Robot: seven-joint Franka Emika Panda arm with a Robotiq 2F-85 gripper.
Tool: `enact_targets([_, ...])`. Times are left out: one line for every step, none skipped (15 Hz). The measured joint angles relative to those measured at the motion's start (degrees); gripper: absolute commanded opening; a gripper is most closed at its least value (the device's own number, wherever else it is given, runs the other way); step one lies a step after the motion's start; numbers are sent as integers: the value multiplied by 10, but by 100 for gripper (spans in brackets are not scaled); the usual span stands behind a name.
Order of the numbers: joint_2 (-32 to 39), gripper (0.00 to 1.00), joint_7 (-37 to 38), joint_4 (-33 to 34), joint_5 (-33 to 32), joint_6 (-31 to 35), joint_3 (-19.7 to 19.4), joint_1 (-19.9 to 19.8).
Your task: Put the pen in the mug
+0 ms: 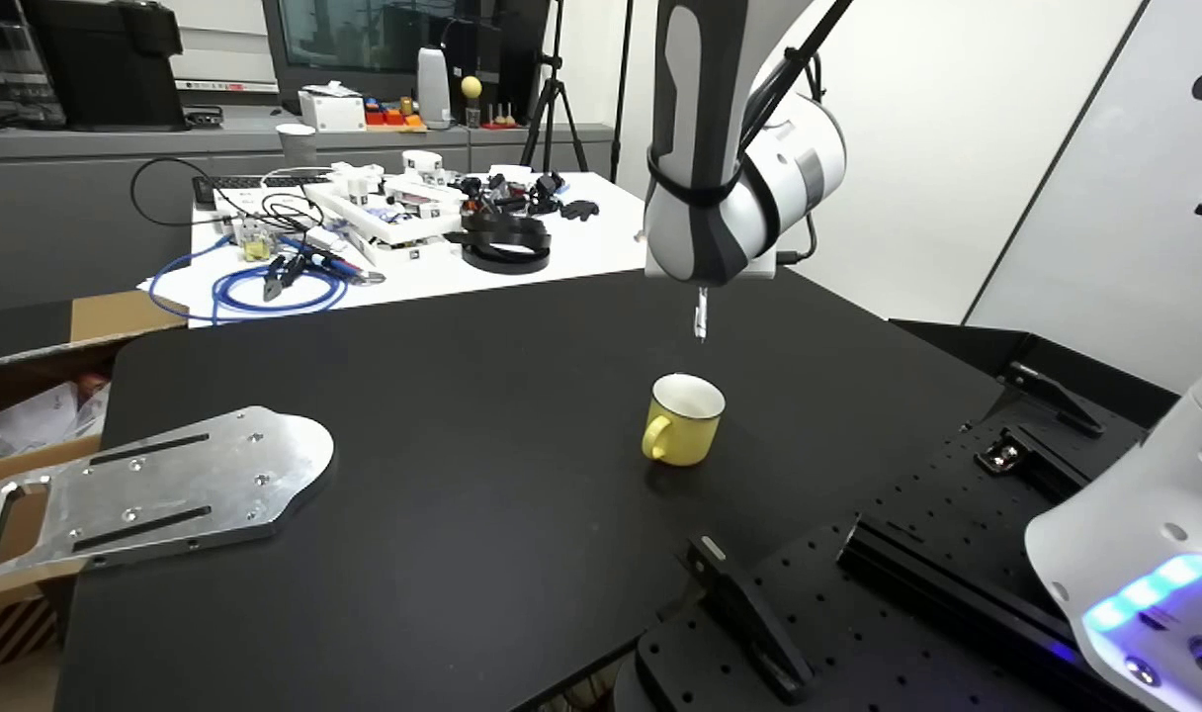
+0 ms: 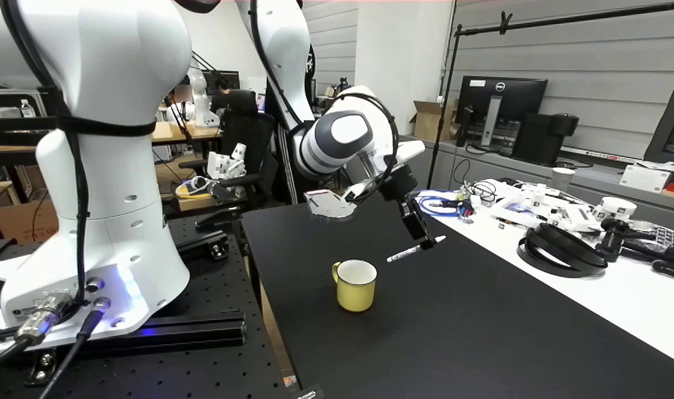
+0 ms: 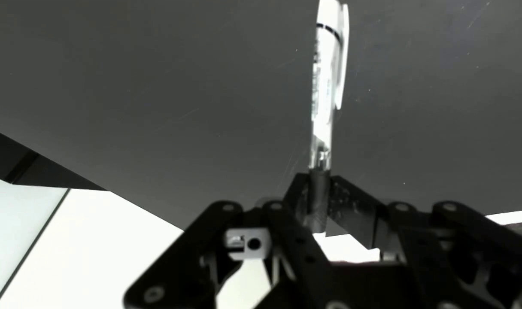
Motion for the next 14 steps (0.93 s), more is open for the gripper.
enact_targets([0, 5, -1, -2, 2, 0, 4, 5])
enact_targets([0, 5, -1, -4, 2, 0, 9, 10])
enact_targets([0, 5, -1, -6, 2, 0, 14, 14])
enact_targets([0, 5, -1, -7, 3, 0, 19, 17])
enact_targets([0, 5, -1, -8, 3, 0, 24, 20])
enact_targets([0, 5, -1, -9, 3, -1, 29, 22])
enact_targets([0, 5, -1, -10, 3, -1, 35, 23])
enact_targets([0, 5, -1, -11, 3, -2, 40, 23])
enact_targets([0, 5, -1, -13, 3, -2, 45, 23])
enact_targets([0, 5, -1, -14, 4, -2, 49, 23])
enact_targets([0, 5, -1, -17, 4, -2, 53, 23])
enact_targets([0, 5, -1, -19, 4, -2, 58, 23])
enact_targets([0, 5, -1, -21, 4, -2, 62, 22])
enact_targets([0, 5, -1, -23, 4, -2, 67, 22])
